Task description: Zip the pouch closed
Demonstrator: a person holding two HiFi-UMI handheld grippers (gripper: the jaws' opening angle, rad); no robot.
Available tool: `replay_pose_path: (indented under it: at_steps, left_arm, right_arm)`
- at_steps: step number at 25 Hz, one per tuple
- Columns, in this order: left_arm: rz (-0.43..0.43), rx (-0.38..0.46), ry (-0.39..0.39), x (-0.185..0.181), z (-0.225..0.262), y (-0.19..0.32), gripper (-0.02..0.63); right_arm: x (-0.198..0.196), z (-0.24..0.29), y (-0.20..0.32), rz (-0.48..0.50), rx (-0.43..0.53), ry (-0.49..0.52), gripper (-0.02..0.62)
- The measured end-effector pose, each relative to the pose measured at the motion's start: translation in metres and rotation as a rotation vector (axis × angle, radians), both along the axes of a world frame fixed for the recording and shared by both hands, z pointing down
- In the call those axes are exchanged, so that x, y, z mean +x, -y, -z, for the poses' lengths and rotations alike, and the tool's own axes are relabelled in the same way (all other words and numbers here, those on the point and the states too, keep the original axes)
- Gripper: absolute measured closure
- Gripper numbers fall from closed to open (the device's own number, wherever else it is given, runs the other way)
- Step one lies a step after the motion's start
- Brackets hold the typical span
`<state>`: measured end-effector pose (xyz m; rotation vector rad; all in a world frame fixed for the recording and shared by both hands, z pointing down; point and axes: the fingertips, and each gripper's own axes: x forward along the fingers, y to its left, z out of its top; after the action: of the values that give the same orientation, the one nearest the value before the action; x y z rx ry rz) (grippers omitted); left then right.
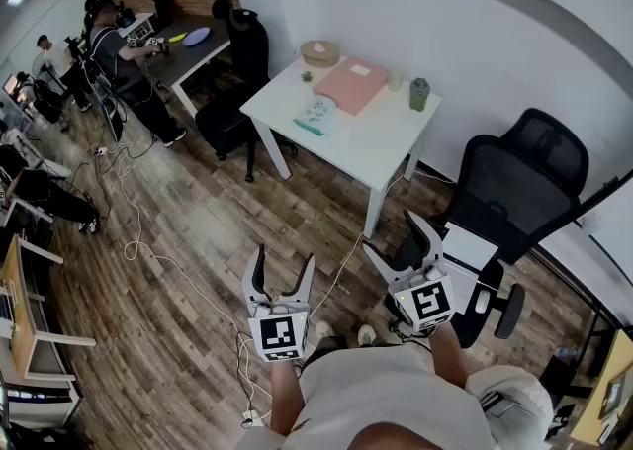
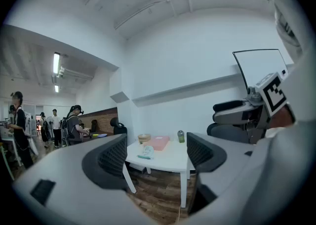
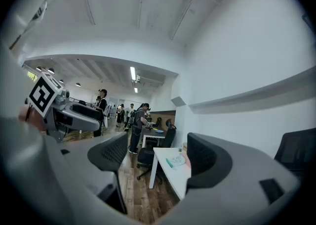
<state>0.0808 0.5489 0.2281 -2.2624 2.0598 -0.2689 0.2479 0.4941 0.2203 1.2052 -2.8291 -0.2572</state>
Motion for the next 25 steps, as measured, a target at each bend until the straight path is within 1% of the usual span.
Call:
replay_pose_path:
  at_steps: [4,6,11,18,25]
  left_arm:
    - [0.019,-0.013,-0.002,0.01,-0.007,-0.005,0.23]
    - [0.028,-0.017,0.004,0.011,-0.012,-0.005,0.23]
    - [0.022,-0.021,0.014,0.009,-0.02,0.003,0.23]
    - [0.005,-0.017,-0.005,-0.019,-0.025,0.038,0.23]
    - [-0.026,-0.001,-0.005,-0.056,-0.024,0.087,0.23]
  right_arm:
    - [0.007,-0.009,0.001,0.008,-0.033,0.014,0.23]
    - [0.007,-0.015,0.002,0.012,-0.054,0.017,0.214]
    - [0.0,-0.023,0.008,0.02,-0.075,0.019,0.209]
    - [-0.029,-0.027,0.039,0.005,-0.076,0.0,0.209]
    - [-0.062,-0.029,0.083,-0.032,-0.069,-0.02,0.21]
